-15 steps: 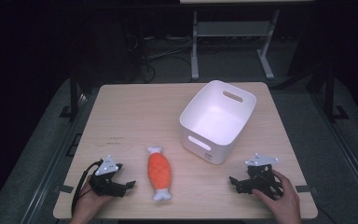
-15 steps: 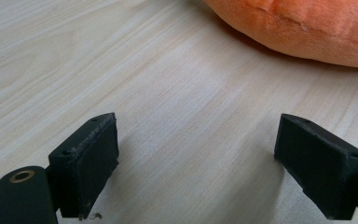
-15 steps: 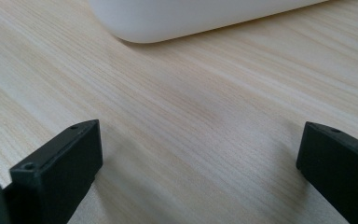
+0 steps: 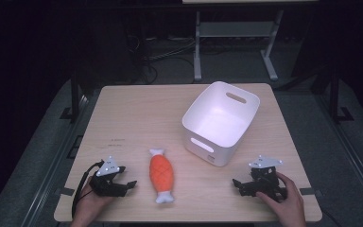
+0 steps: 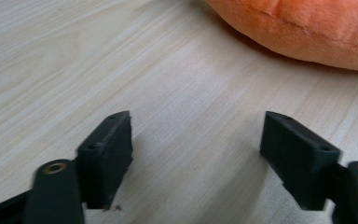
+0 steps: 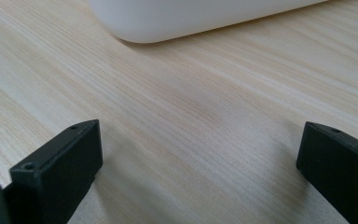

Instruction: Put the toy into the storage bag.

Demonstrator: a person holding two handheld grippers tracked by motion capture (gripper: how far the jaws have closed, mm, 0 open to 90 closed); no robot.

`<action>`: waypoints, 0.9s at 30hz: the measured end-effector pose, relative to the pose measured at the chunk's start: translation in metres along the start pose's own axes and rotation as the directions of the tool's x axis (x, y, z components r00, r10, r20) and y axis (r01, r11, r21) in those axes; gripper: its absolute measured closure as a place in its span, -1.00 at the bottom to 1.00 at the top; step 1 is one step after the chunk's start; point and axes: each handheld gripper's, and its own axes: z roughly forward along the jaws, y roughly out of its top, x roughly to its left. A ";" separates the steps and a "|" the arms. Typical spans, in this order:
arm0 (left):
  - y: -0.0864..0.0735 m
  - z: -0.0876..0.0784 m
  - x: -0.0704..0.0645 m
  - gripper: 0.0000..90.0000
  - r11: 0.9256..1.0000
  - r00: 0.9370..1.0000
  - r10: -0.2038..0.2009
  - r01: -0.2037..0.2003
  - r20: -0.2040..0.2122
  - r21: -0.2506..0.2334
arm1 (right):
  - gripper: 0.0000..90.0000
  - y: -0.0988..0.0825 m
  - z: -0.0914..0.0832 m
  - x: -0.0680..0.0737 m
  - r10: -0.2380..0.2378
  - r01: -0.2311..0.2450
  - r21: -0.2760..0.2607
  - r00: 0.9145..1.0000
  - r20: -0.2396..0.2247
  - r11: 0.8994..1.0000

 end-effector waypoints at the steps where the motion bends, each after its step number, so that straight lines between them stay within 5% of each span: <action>1: 0.001 0.000 0.000 -0.27 1.000 1.000 -0.004 0.004 0.002 -0.002 | -1.00 0.000 0.000 0.000 0.000 0.000 0.000 1.000 0.000 1.000; 17: 0.016 -0.010 0.008 0.95 0.997 0.996 -0.061 0.059 0.065 0.043 | -1.00 0.000 0.000 0.000 -0.001 0.001 -0.001 1.000 0.001 1.000; 27: 0.028 -0.012 0.014 0.99 0.995 0.995 -0.076 0.072 0.062 0.062 | -1.00 0.000 0.000 0.000 -0.001 0.001 -0.001 1.000 0.000 1.000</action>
